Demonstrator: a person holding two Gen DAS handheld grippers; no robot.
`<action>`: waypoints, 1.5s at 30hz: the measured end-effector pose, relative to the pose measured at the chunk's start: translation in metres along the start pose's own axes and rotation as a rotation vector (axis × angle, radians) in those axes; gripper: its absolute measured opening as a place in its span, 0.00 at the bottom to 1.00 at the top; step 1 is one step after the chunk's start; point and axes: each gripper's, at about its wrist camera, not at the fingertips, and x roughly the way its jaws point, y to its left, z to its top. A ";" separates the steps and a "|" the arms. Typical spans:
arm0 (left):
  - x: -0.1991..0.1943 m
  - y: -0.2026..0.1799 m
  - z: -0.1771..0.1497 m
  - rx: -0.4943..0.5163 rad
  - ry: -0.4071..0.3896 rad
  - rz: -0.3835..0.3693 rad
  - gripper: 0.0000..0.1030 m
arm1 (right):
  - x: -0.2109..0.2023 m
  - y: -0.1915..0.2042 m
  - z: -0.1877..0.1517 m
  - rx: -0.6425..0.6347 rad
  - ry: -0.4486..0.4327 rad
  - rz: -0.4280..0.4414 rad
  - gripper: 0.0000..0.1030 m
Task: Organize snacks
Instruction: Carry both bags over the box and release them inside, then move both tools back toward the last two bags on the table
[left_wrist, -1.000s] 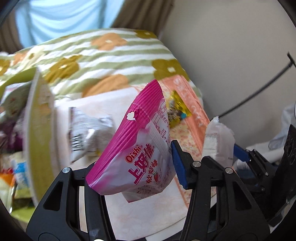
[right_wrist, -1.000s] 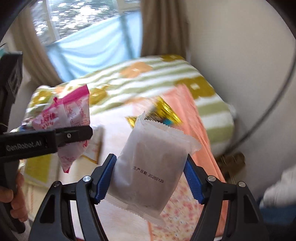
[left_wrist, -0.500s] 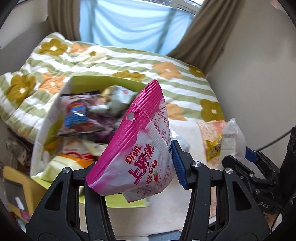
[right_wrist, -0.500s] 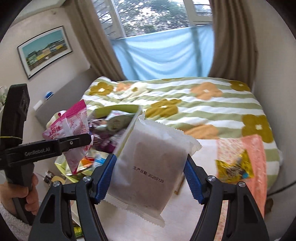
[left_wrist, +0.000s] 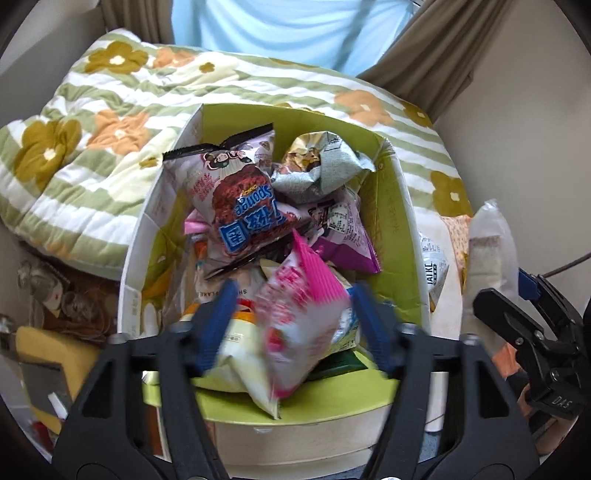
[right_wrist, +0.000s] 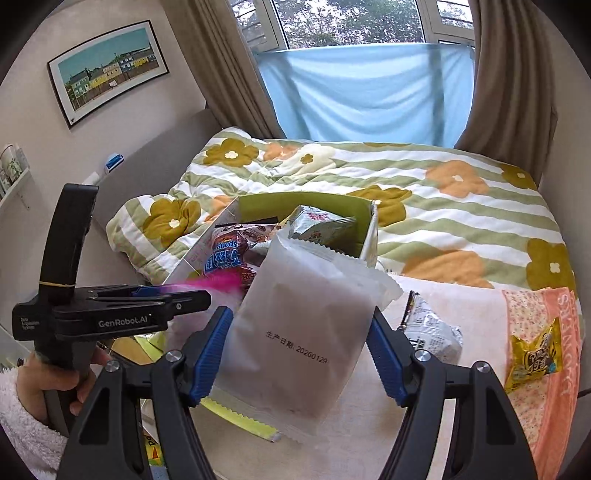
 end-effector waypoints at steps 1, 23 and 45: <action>-0.005 -0.001 0.001 0.022 -0.020 0.024 0.95 | 0.002 0.002 0.000 0.008 0.002 -0.006 0.66; -0.018 0.044 -0.007 0.011 -0.068 0.040 1.00 | 0.064 0.017 0.024 -0.008 0.114 0.012 0.66; -0.040 0.014 -0.028 0.074 -0.092 -0.003 1.00 | -0.001 0.008 -0.009 0.068 0.011 -0.054 0.89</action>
